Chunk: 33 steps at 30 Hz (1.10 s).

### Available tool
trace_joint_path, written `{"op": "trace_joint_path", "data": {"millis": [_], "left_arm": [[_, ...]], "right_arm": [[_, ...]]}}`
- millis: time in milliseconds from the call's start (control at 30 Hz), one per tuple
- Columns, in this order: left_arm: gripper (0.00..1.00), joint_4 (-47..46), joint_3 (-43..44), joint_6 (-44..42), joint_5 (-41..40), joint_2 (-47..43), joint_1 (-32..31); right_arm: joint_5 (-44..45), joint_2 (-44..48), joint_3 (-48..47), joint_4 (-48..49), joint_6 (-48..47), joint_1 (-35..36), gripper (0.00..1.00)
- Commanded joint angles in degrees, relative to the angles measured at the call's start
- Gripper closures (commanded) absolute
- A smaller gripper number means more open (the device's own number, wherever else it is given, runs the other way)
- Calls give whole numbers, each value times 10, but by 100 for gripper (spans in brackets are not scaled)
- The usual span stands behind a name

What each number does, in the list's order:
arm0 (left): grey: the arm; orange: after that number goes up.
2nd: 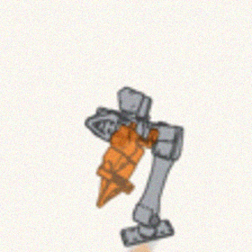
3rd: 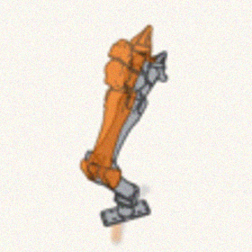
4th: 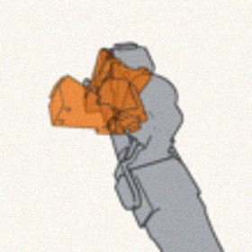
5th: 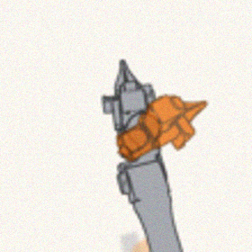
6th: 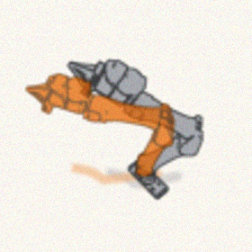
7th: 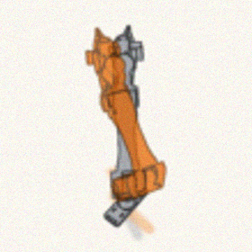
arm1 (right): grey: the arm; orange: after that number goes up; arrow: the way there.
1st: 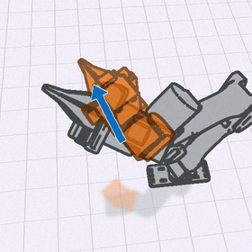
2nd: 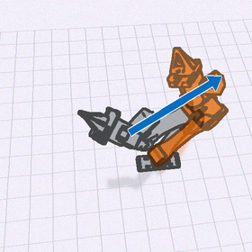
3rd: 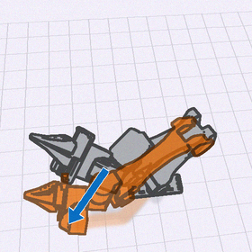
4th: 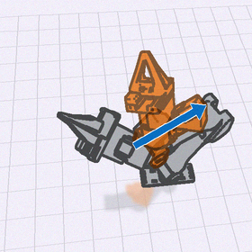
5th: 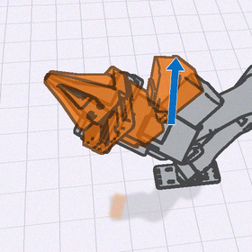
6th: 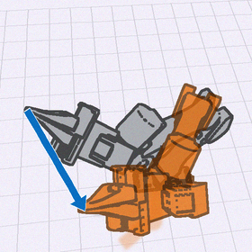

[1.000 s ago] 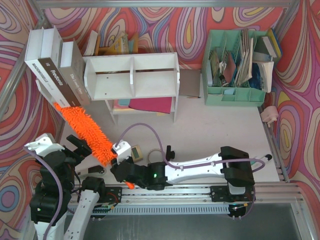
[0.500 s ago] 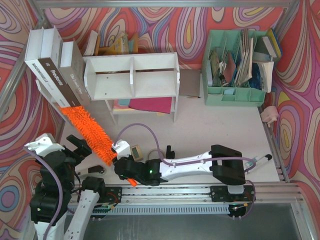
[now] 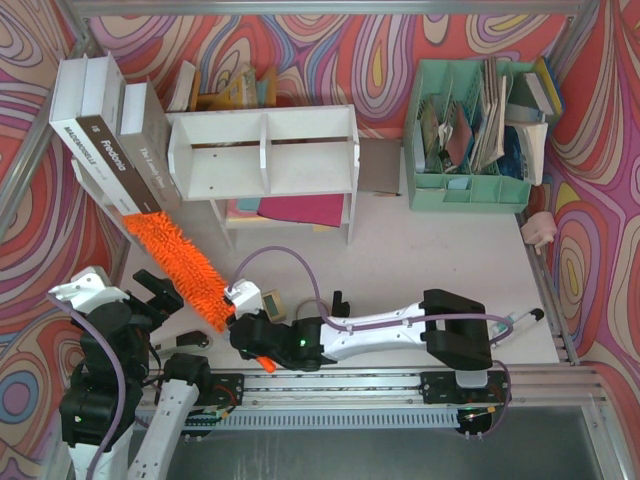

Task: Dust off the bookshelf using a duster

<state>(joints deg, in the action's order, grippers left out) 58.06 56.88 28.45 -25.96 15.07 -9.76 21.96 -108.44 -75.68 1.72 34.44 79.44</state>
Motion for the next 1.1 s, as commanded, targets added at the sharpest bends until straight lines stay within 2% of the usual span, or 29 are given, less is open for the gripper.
{"op": "trace_joint_path", "data": {"millis": [0,400,700,833,1067], "left_arm": [[2,-13,-7,-5,-2,2,2],[2,-13,-6,-6,0,6,2],[1,-13,-7,-5,-1,2,2],[2,-13,-7,-6,0,3,2],[2,-13,-7,-5,-1,1,2]], "right_arm": [[-3,16,5,26,-20,4,100],[-29,-51,-18,-1,-14,-3,100],[19,38,-13,22,-49,-4,100],[31,49,-12,28,-53,-4,100],[7,-17,-21,10,-41,-8,100]]}}
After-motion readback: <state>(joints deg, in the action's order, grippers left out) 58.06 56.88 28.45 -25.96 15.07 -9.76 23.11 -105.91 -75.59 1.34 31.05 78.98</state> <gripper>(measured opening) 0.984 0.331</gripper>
